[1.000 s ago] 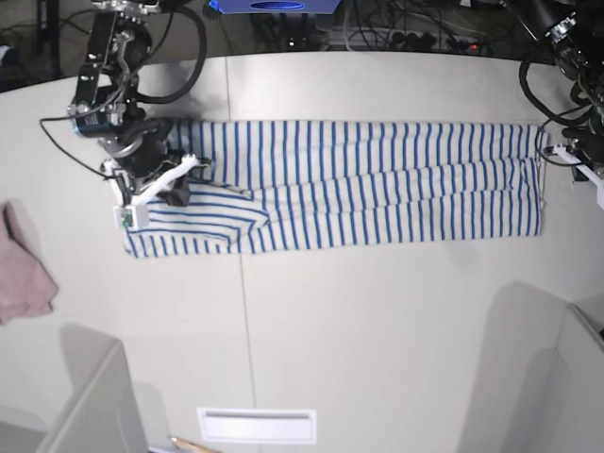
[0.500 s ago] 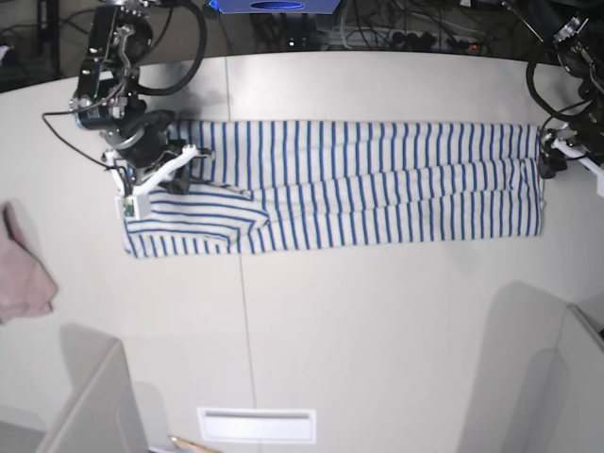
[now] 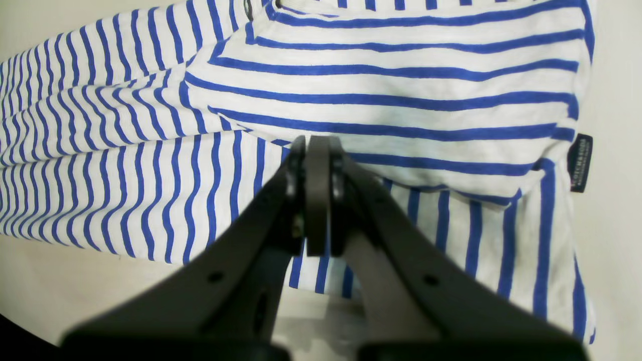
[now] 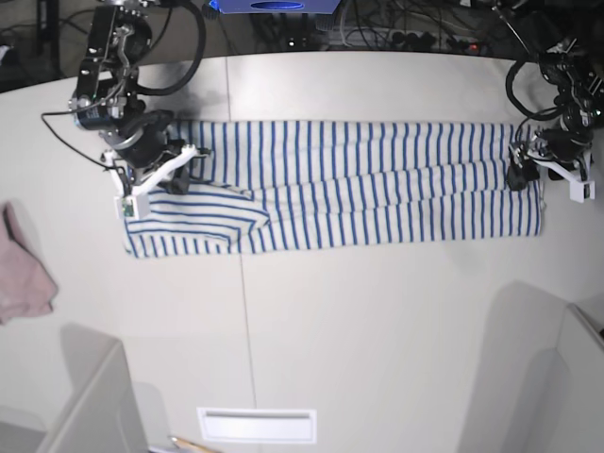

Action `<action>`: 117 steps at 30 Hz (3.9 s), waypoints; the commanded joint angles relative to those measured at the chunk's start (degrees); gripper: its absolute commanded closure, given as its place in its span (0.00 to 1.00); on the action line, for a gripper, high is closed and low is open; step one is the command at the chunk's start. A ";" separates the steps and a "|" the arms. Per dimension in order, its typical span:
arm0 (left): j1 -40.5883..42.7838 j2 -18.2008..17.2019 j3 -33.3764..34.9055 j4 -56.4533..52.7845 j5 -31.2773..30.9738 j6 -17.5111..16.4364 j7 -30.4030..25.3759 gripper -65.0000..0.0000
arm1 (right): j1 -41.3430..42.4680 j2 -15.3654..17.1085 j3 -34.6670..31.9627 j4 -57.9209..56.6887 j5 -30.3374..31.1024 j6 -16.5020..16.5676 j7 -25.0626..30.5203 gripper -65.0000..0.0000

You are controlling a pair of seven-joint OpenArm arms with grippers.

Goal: Fold the T-shirt properly
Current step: 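Grasp the folded shirt's edge with both grippers and pull it taut, then lift the strip end with the left gripper and move it toward the right gripper, then fold the held strip end over toward the middle with the left gripper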

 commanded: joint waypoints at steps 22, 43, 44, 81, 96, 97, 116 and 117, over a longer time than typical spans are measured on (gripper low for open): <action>-1.63 -2.02 -0.66 -6.69 -0.31 -0.30 0.36 1.00 | -2.21 -0.02 0.49 1.38 0.65 0.20 1.27 1.00; 13.76 0.18 5.94 27.86 0.13 4.88 -2.71 1.00 | -2.30 1.39 0.76 0.15 14.81 0.20 1.36 1.00; 14.64 0.18 7.61 29.27 0.13 6.38 -2.71 1.00 | -2.30 1.39 0.76 0.15 14.81 0.20 1.36 1.00; 9.80 7.03 42.25 34.98 -0.05 24.22 -2.98 1.00 | -1.86 1.39 0.76 -4.51 14.81 0.20 1.36 1.00; 9.01 7.12 43.30 34.89 -0.05 24.22 -2.71 1.00 | -1.86 1.39 0.76 -4.51 14.81 0.20 1.36 1.00; 9.01 7.12 43.30 34.89 -0.05 24.22 -2.71 1.00 | -1.86 1.39 0.76 -4.51 14.81 0.20 1.36 1.00; 7.78 7.65 43.83 31.64 -0.48 24.22 -2.71 0.67 | -1.69 1.03 0.76 -4.34 15.07 0.20 1.36 1.00; 7.69 7.74 44.44 31.64 -0.13 24.22 -2.71 0.61 | -1.51 1.03 0.76 -4.34 15.07 0.20 1.36 1.00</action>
